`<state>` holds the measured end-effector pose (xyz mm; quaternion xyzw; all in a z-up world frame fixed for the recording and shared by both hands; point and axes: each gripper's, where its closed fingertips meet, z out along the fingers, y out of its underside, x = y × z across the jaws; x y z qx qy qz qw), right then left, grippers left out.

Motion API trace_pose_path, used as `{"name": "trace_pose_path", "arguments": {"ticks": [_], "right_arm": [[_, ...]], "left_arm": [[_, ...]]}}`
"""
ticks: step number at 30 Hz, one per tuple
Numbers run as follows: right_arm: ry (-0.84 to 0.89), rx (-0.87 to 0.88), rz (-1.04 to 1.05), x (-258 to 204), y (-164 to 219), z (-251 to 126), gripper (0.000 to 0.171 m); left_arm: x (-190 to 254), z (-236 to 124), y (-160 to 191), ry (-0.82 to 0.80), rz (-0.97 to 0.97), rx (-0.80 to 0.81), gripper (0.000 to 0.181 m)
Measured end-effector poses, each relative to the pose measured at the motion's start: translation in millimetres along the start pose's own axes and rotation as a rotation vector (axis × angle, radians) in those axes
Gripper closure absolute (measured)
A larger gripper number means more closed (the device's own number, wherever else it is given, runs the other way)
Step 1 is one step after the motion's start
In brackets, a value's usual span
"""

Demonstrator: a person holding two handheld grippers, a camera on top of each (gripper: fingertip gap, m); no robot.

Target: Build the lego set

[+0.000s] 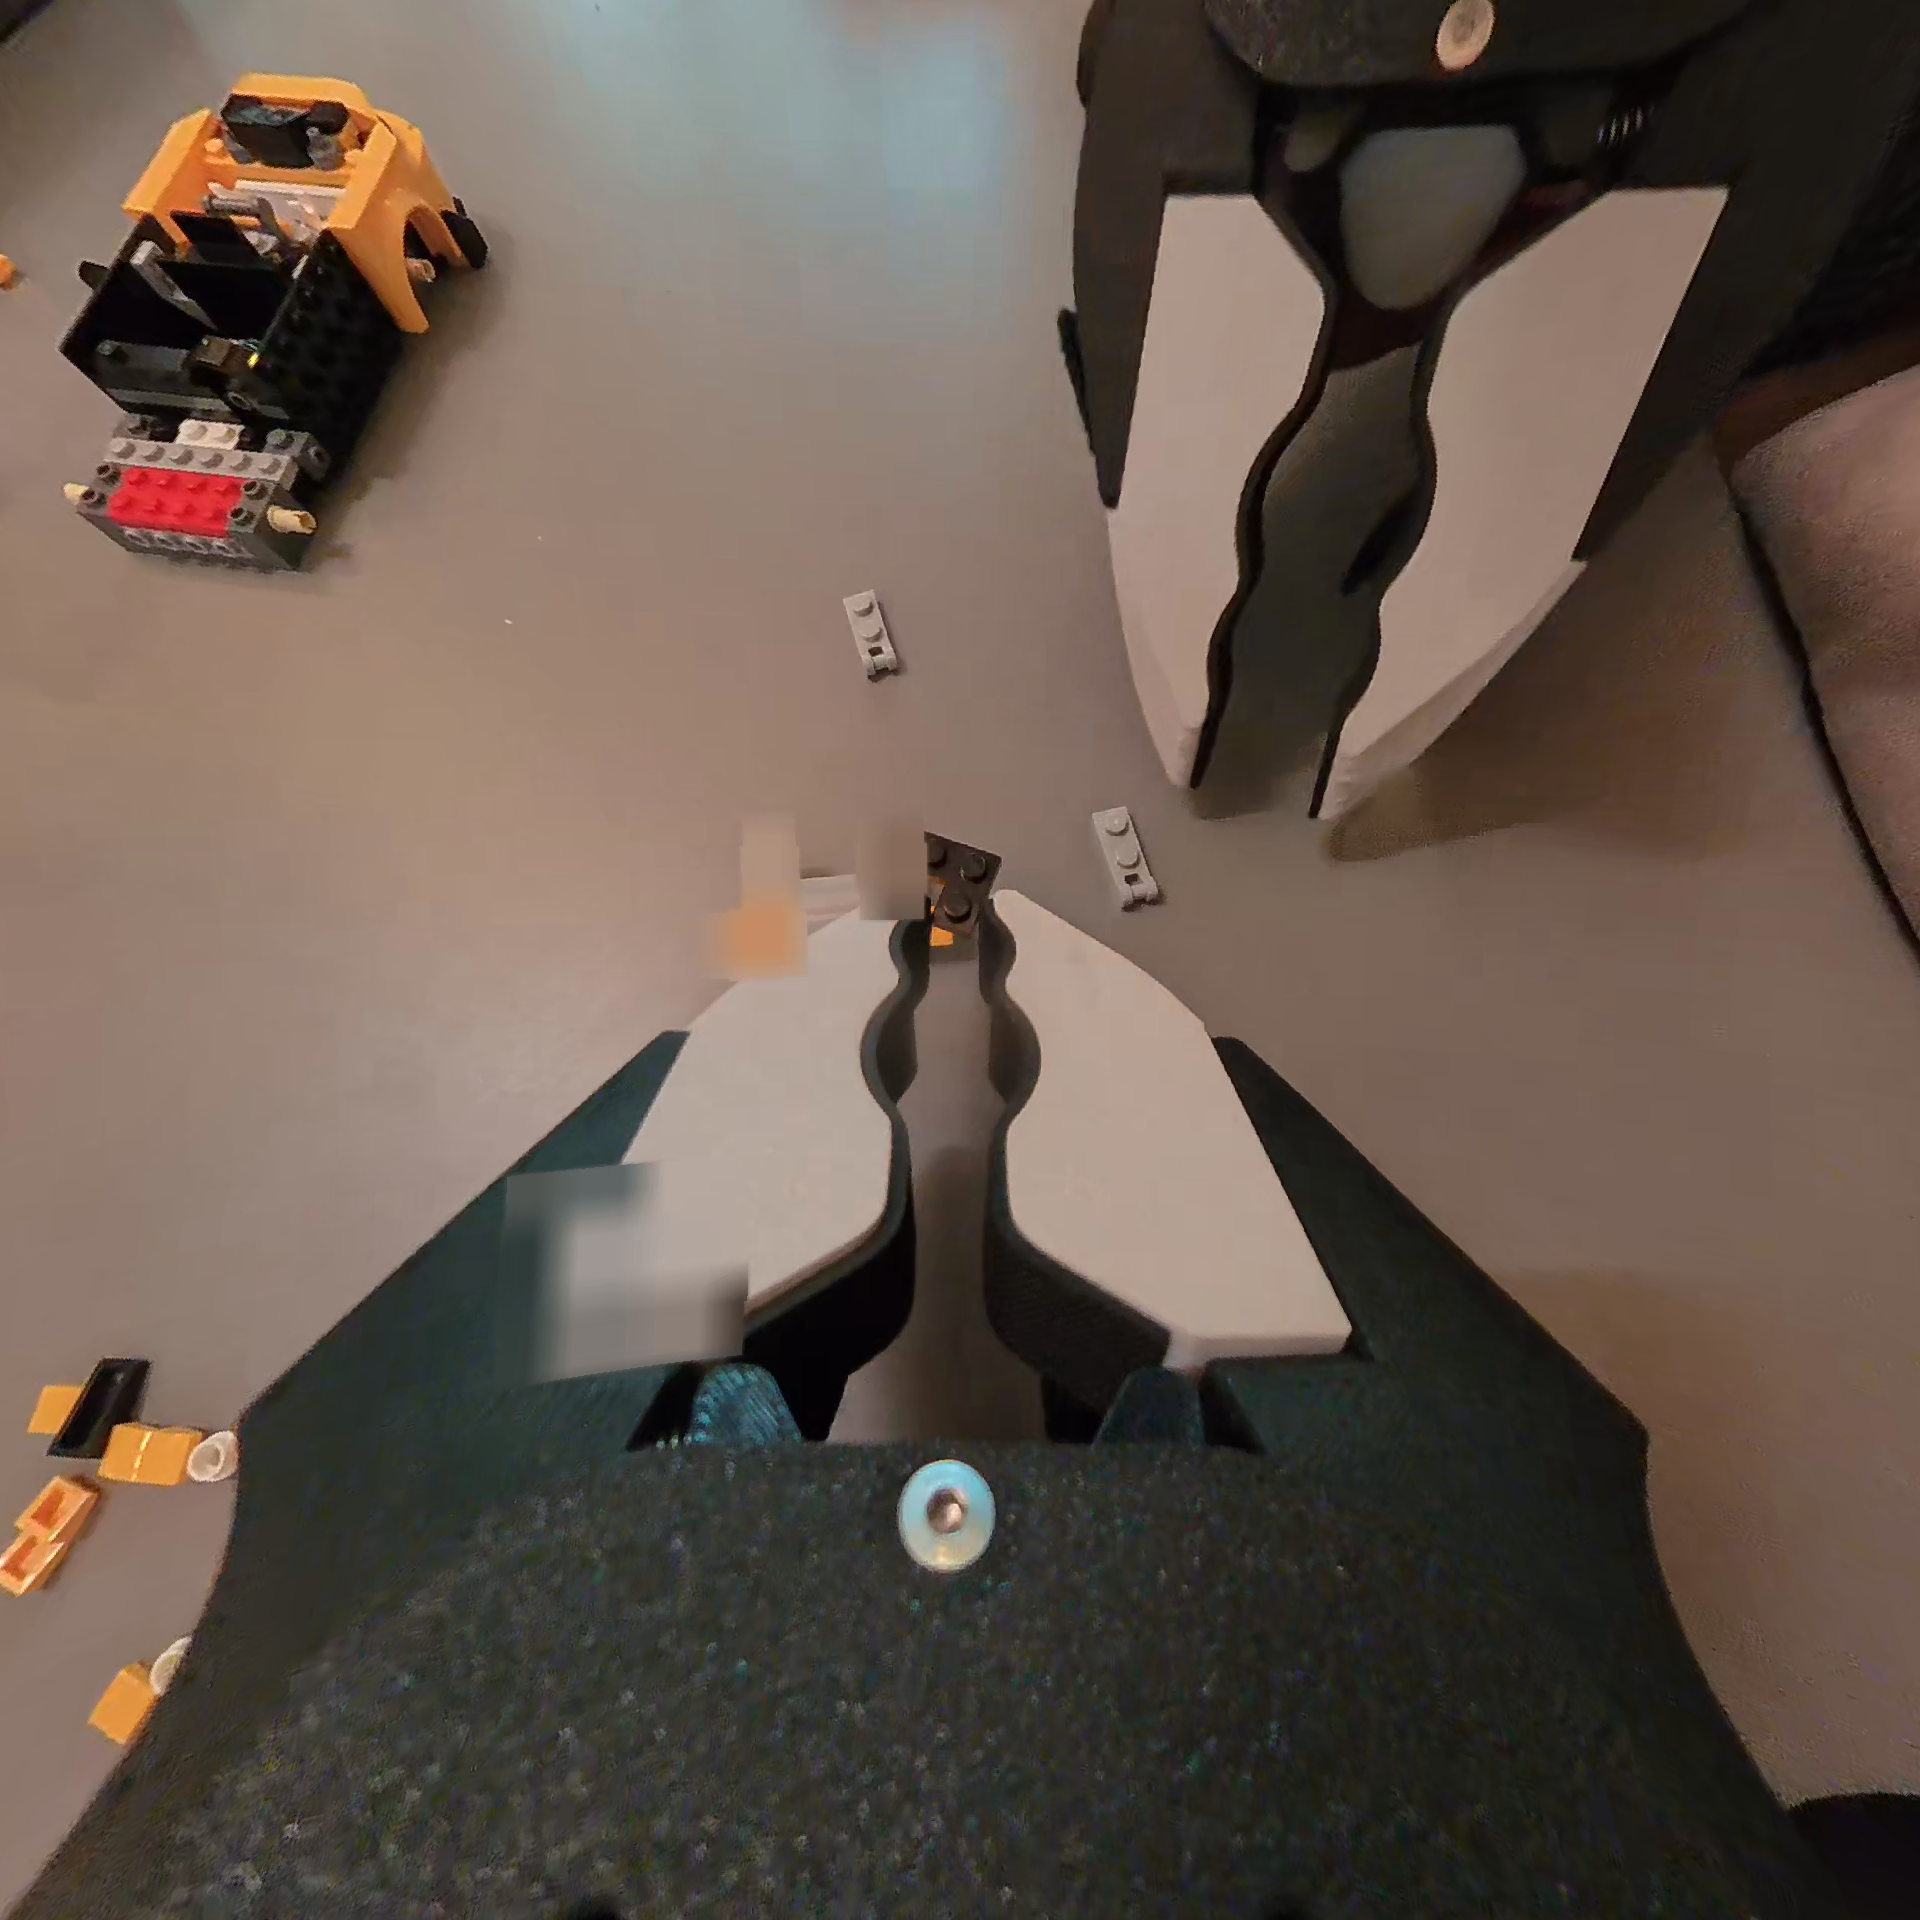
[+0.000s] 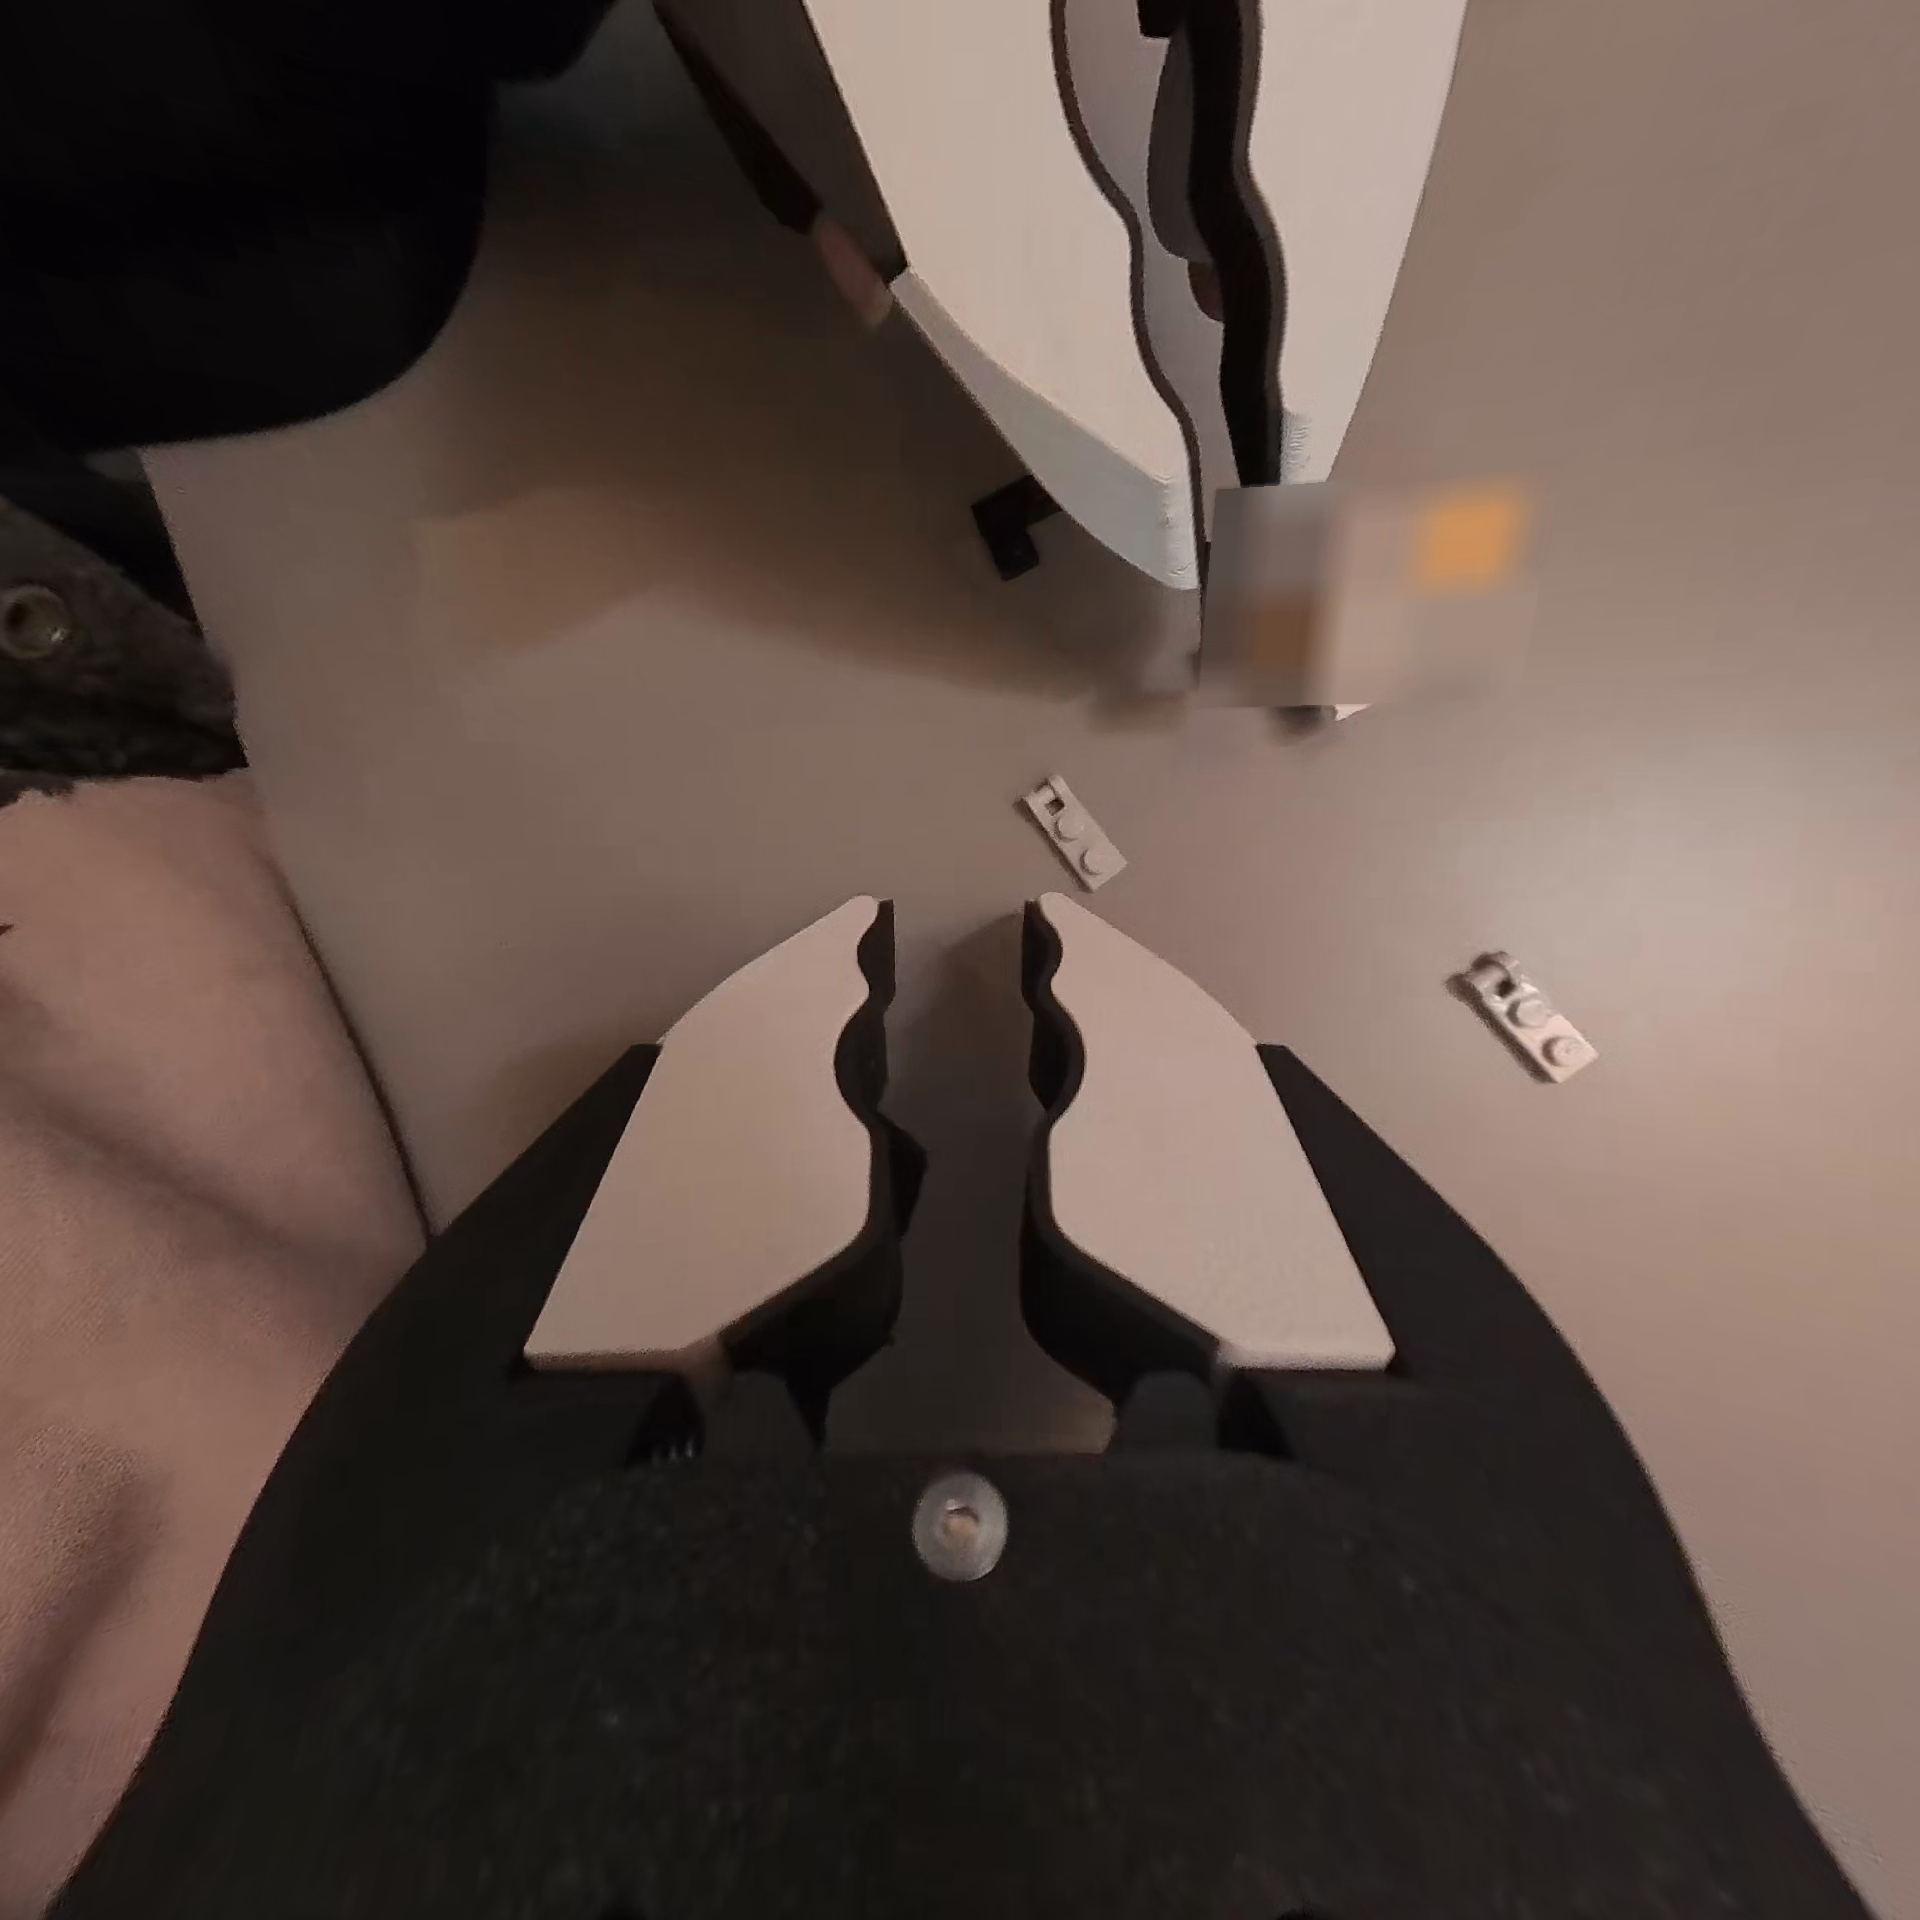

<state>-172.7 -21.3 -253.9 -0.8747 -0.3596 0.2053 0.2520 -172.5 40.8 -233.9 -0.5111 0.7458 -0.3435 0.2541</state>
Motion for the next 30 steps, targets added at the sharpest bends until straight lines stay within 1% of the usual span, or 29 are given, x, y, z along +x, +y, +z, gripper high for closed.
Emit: {"name": "trace_pose_path", "arguments": {"ticks": [6,13,15,17,21,30], "right_arm": [[0.0,-0.05,-0.004,9.5,-3.3,8.7,0.142],[-0.018,-0.082,-0.064,18.3,-15.9,16.5,0.141],[-0.011,-0.093,-0.093,20.7,-18.7,18.9,0.146],[-0.004,-0.11,-0.13,22.1,-19.1,20.2,0.155],[0.008,-0.135,-0.185,23.9,-17.3,19.7,0.163],[0.043,-0.162,-0.295,18.0,-7.3,13.5,0.163]], "left_arm": [[-0.3,-2.5,-1.6,-0.011,0.006,0.001,0.174],[-3.8,-4.9,1.1,-0.023,-0.002,-0.004,0.173],[-4.1,-5.1,1.7,-0.022,-0.004,-0.004,0.174],[-4.4,-5.3,2.2,-0.023,-0.005,-0.005,0.173],[-4.4,-5.5,3.1,-0.02,-0.008,-0.004,0.173],[0.3,-4.0,0.6,0.0,0.001,0.01,0.173]]}}
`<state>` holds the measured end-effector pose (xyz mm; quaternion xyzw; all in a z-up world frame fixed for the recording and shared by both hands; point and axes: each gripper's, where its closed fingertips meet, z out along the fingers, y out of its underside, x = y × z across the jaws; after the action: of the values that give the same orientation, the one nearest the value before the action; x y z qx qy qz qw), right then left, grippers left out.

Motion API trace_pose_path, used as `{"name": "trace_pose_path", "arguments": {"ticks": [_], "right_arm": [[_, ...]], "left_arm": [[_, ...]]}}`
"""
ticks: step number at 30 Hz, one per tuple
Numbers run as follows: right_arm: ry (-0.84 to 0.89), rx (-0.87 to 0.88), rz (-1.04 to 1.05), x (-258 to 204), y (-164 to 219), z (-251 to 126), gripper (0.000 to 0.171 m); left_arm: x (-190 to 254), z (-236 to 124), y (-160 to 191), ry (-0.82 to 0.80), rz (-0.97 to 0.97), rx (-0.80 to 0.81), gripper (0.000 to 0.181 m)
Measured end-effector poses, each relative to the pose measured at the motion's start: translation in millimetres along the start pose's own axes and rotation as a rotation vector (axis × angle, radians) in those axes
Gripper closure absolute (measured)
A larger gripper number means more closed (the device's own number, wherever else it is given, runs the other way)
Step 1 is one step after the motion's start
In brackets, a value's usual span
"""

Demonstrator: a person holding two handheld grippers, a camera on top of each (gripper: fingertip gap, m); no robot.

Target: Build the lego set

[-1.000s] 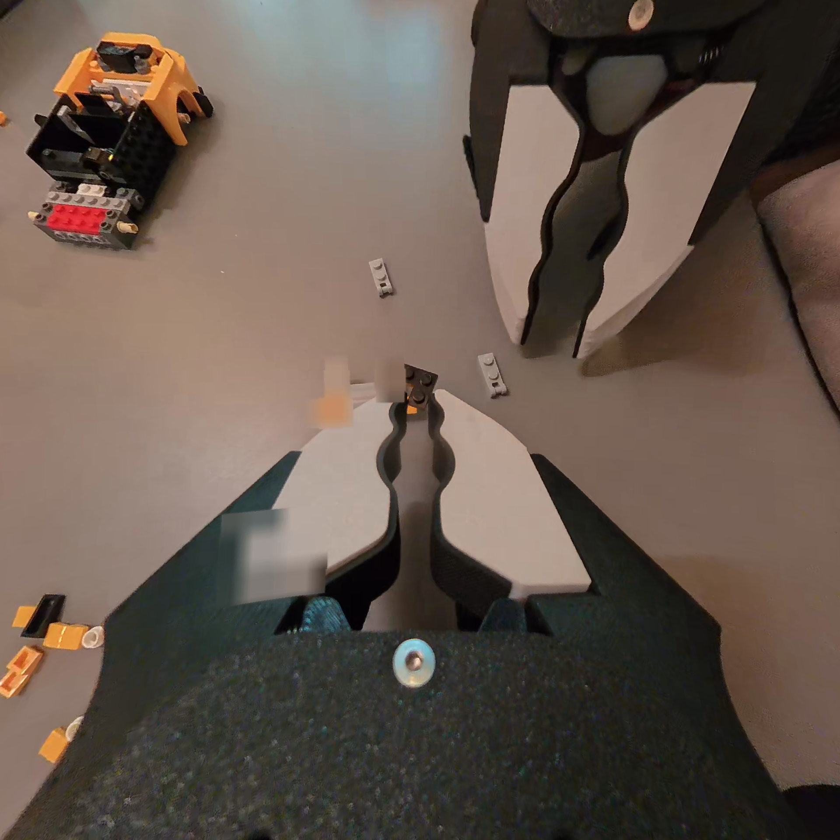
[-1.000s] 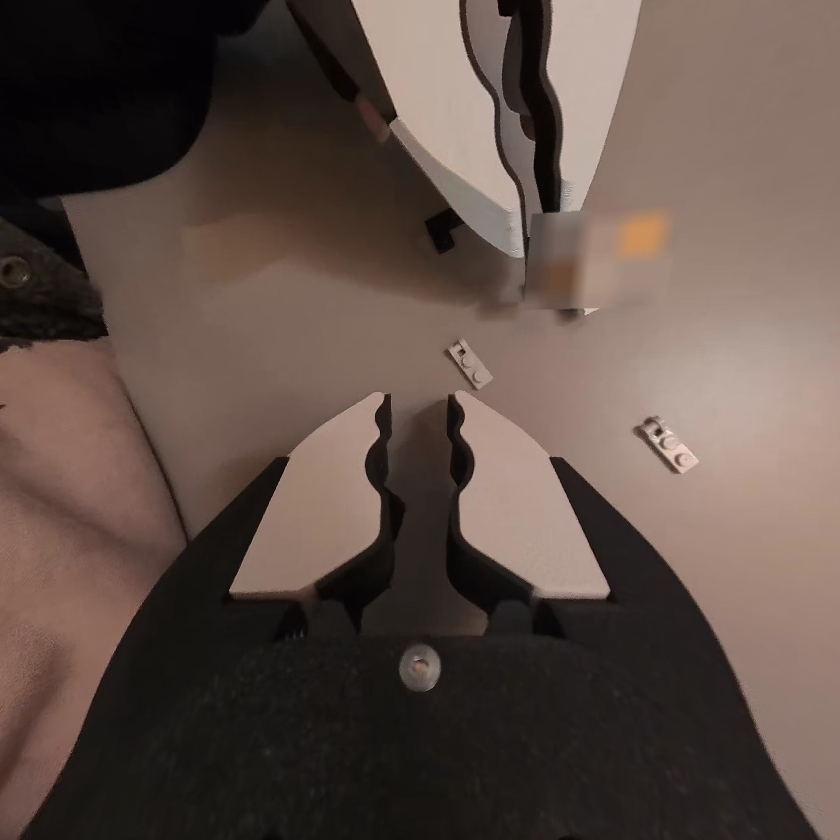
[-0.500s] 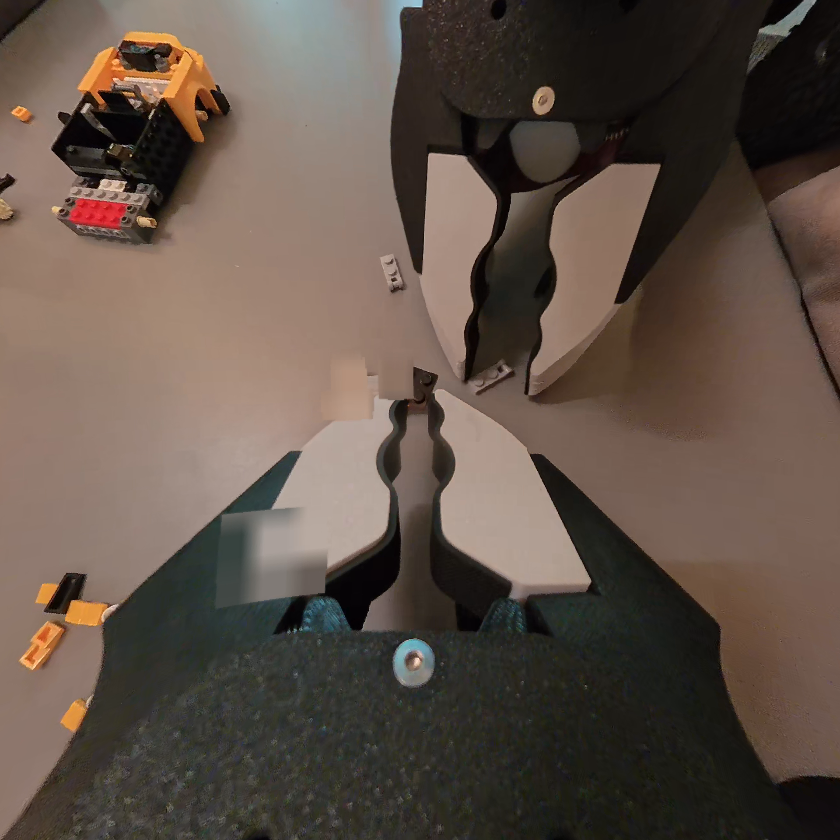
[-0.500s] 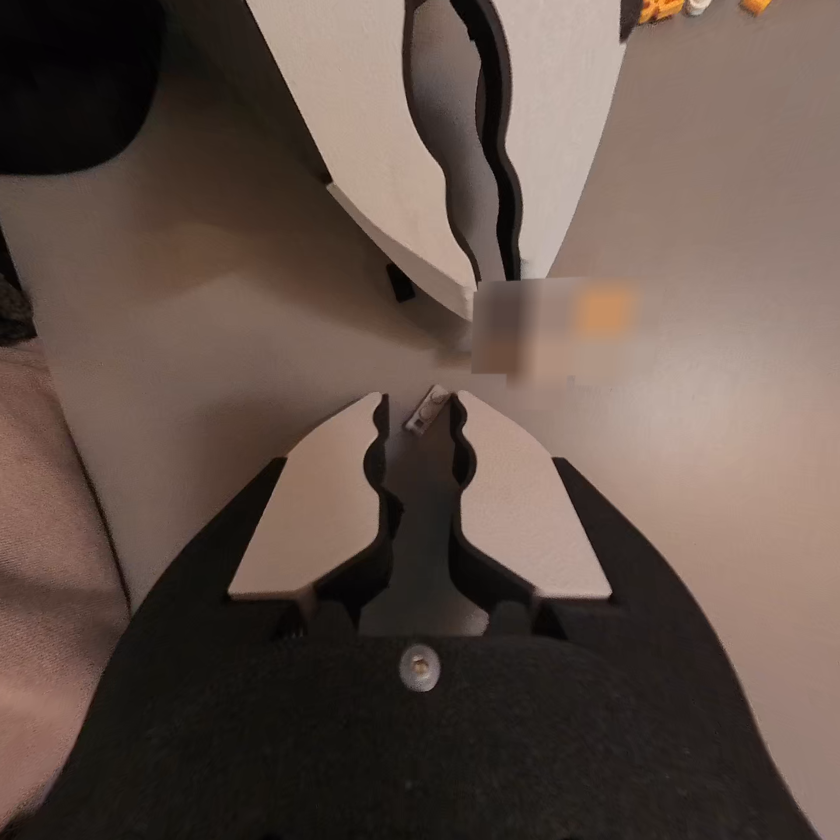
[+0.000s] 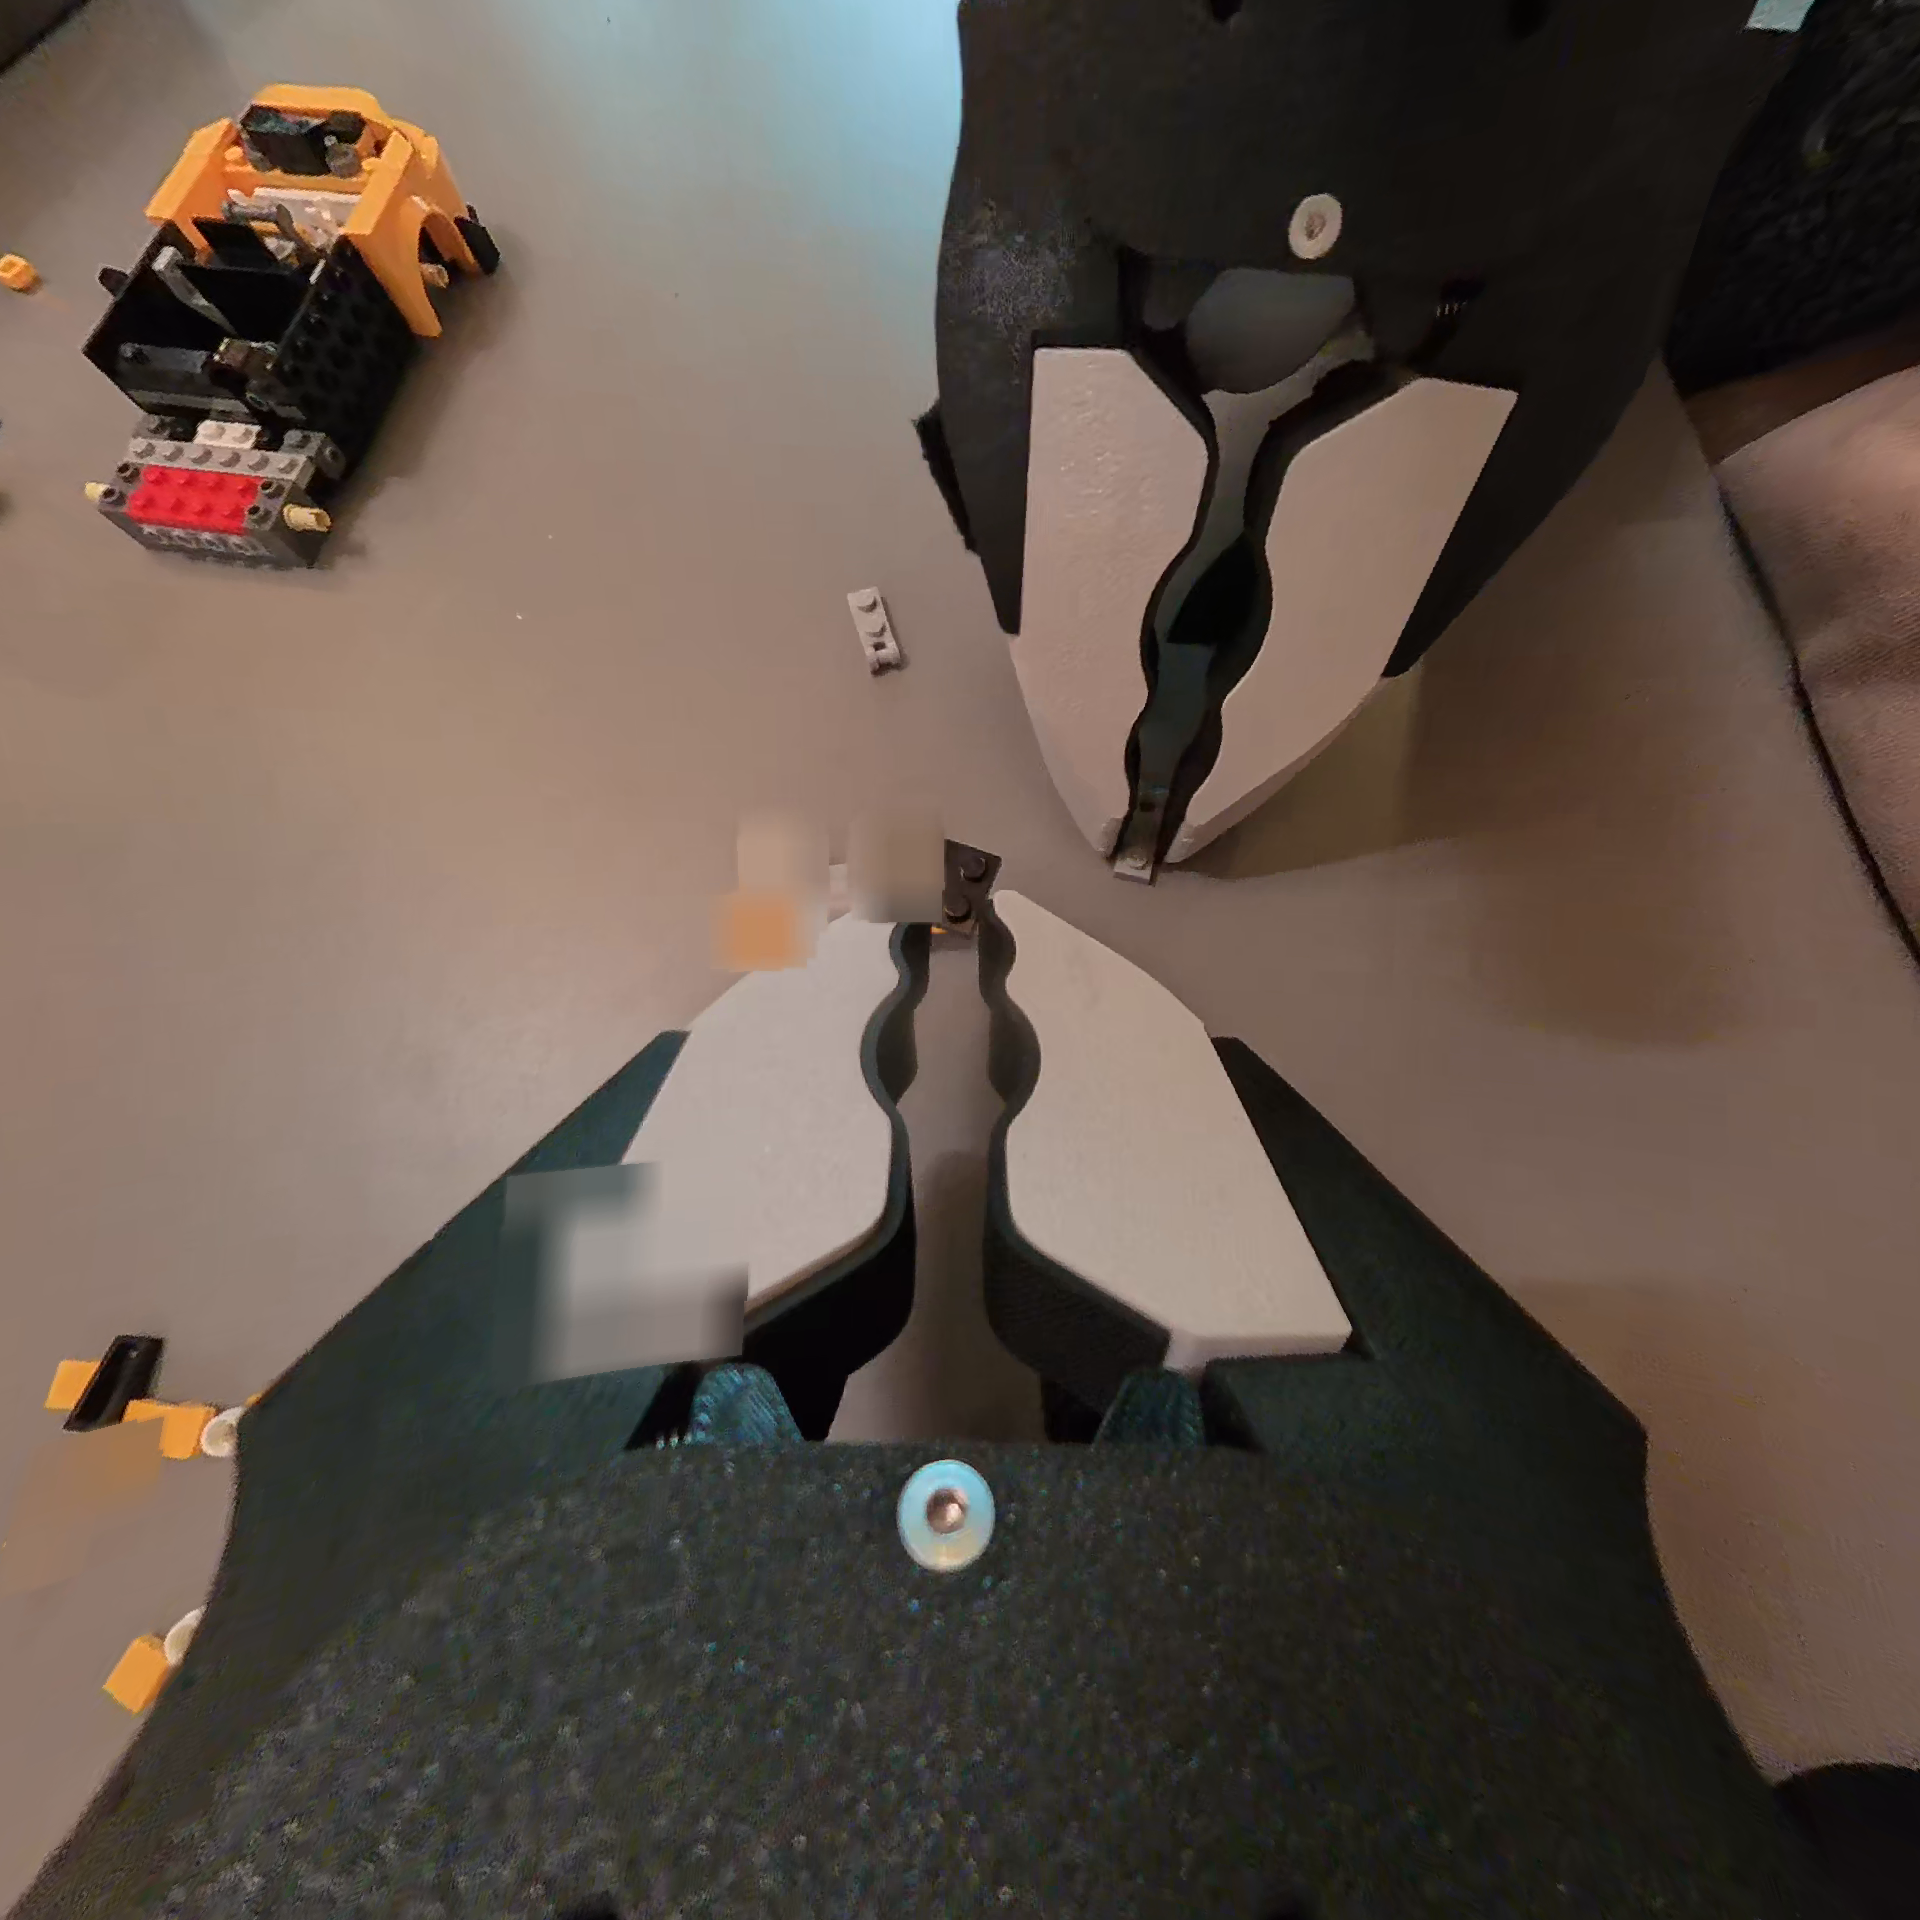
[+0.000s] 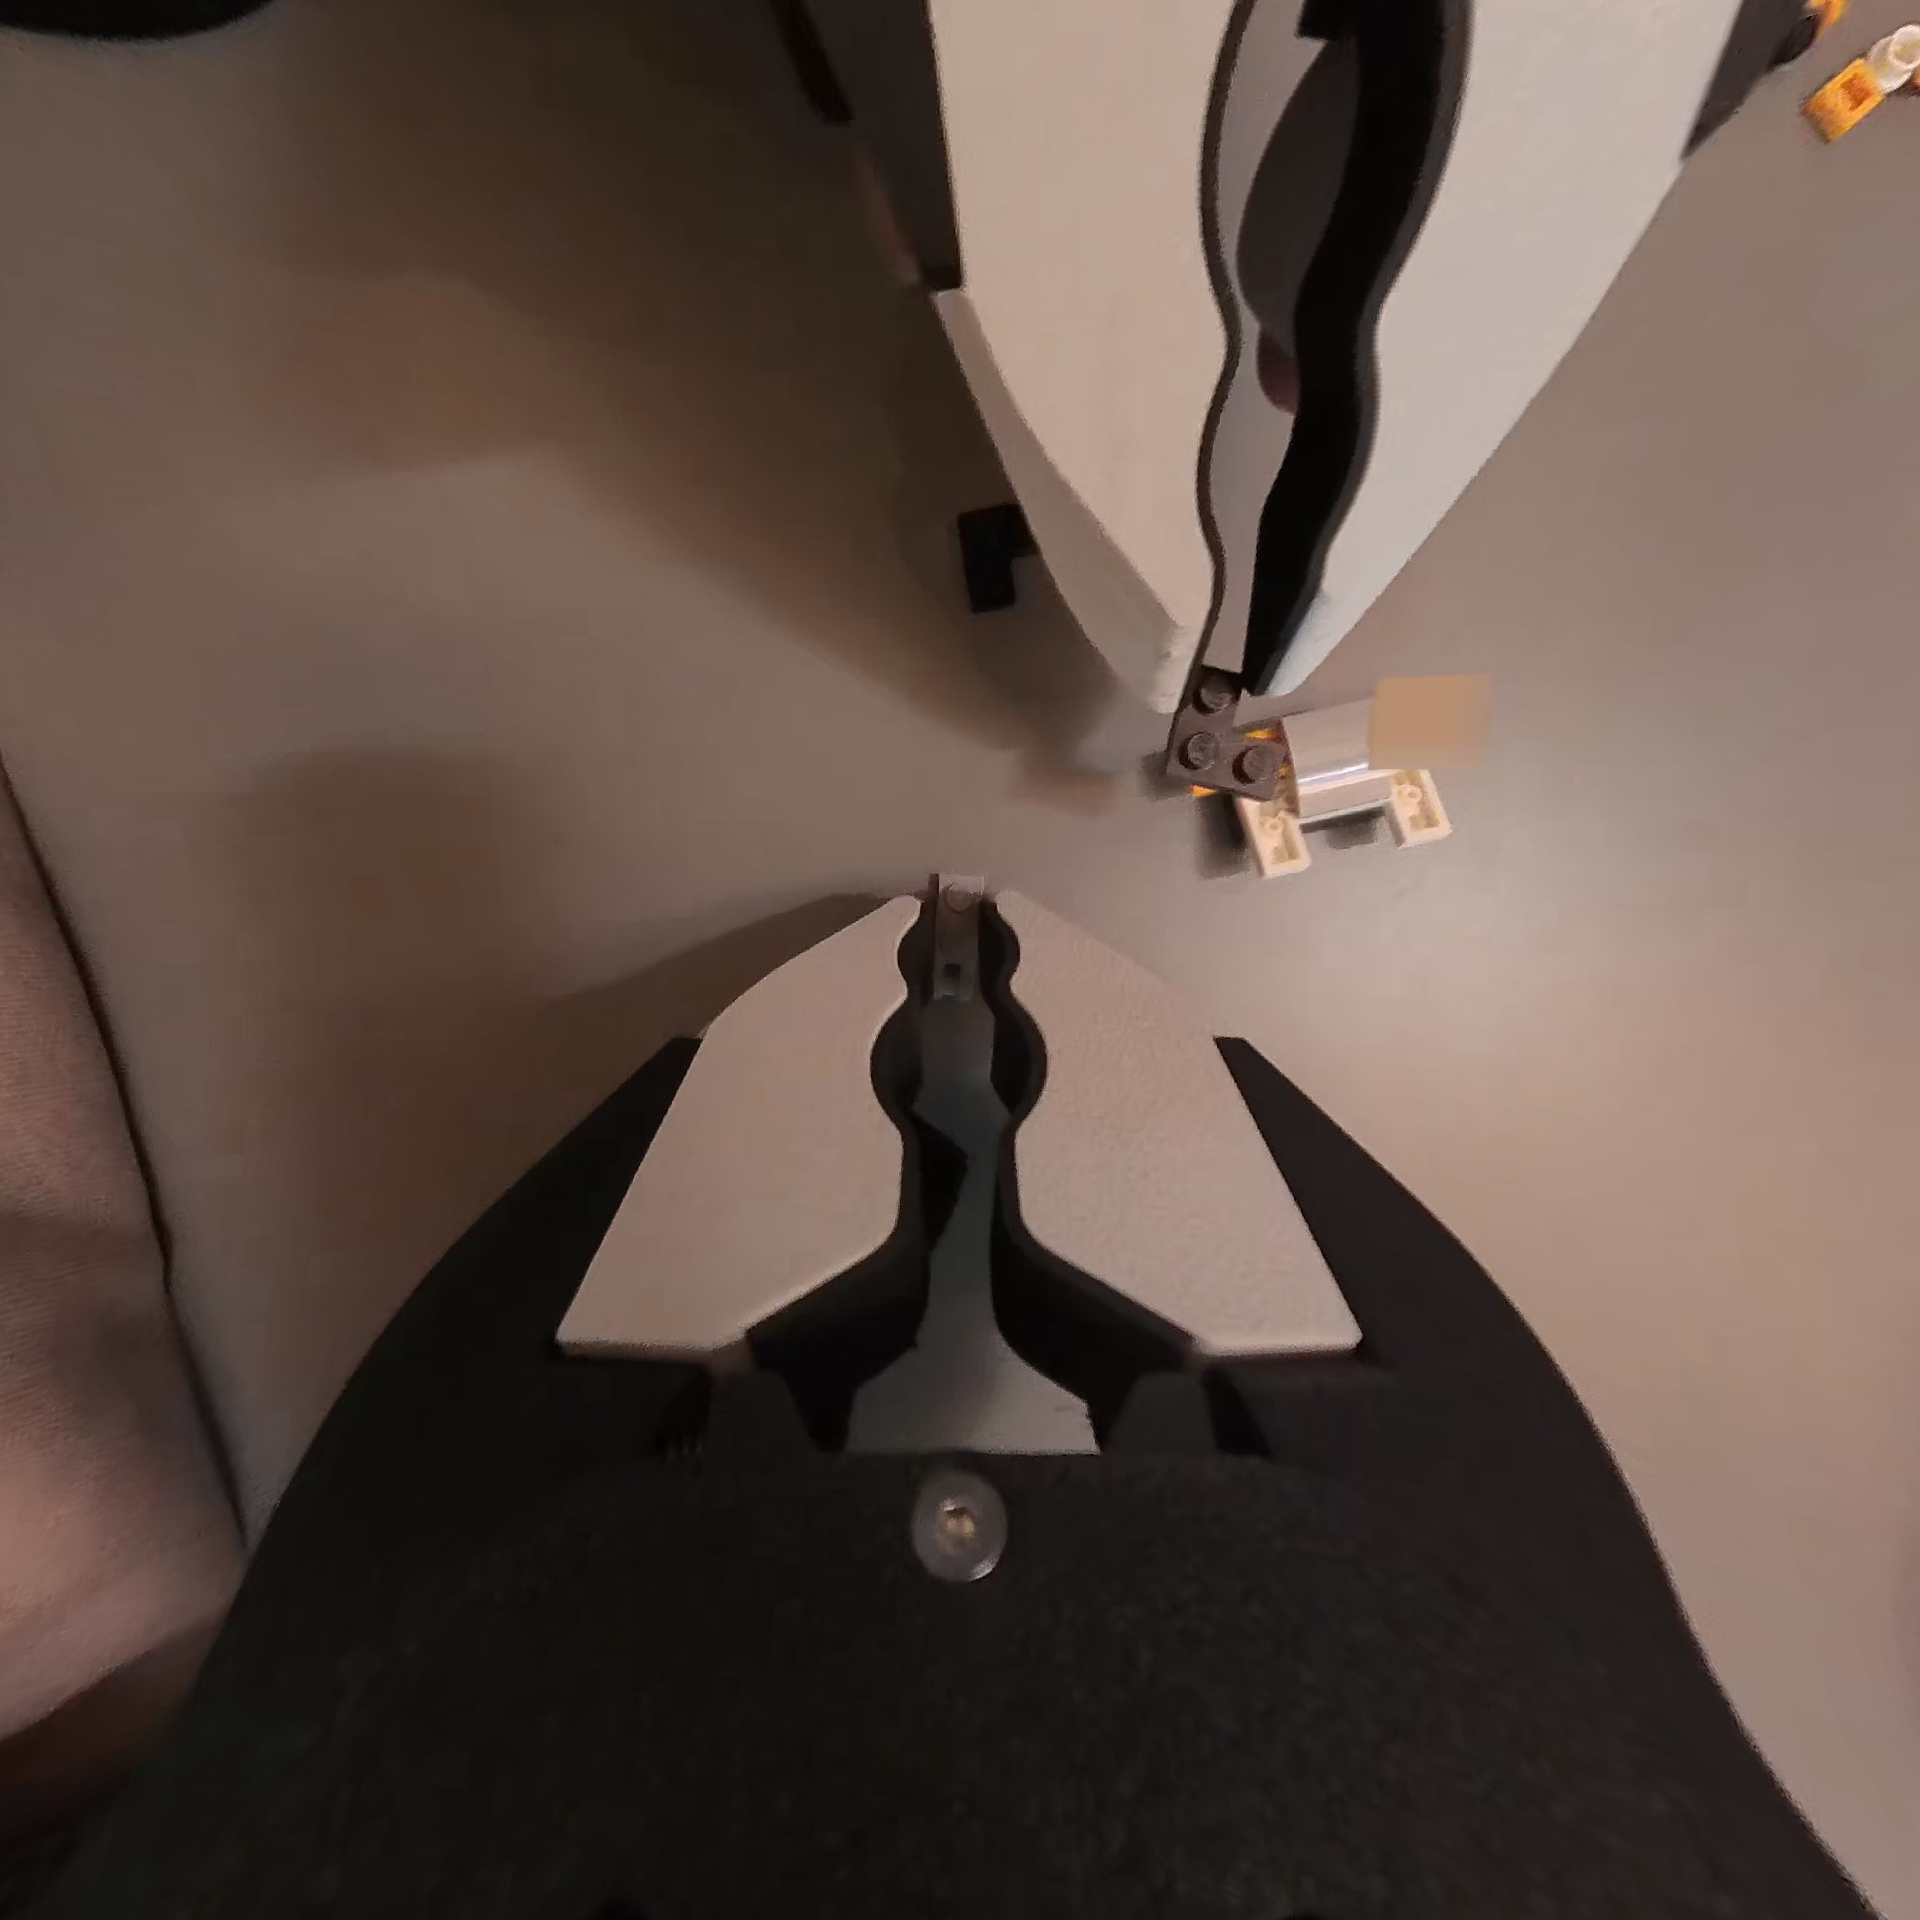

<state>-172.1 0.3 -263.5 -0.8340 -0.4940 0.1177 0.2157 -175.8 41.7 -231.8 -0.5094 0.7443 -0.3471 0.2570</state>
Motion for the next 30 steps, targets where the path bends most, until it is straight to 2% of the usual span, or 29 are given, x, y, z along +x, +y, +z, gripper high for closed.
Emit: {"name": "trace_pose_path", "arguments": {"ticks": [6,9,19,23,30], "right_arm": [[0.009,0.004,-0.019,-1.9,1.5,-1.1,0.163],[-0.018,0.04,-0.017,-4.1,-2.9,-5.8,0.156],[-0.069,0.259,0.008,22.7,-16.7,-54.2,0.149],[-0.125,0.342,0.005,20.8,-18.8,-55.7,0.146],[-0.181,0.384,-0.02,11.8,-19.2,-41.8,0.143]], "left_arm": [[4.8,1.9,-2.6,0.02,0.01,0.01,0.174],[6.3,2.0,-3.0,0.024,0.014,0.012,0.174],[18.2,3.5,-13.5,0.075,0.034,0.066,0.173],[25.8,7.1,-18.5,0.101,0.046,0.086,0.174],[33.0,15.1,-22.3,0.116,0.065,0.095,0.174]]}}
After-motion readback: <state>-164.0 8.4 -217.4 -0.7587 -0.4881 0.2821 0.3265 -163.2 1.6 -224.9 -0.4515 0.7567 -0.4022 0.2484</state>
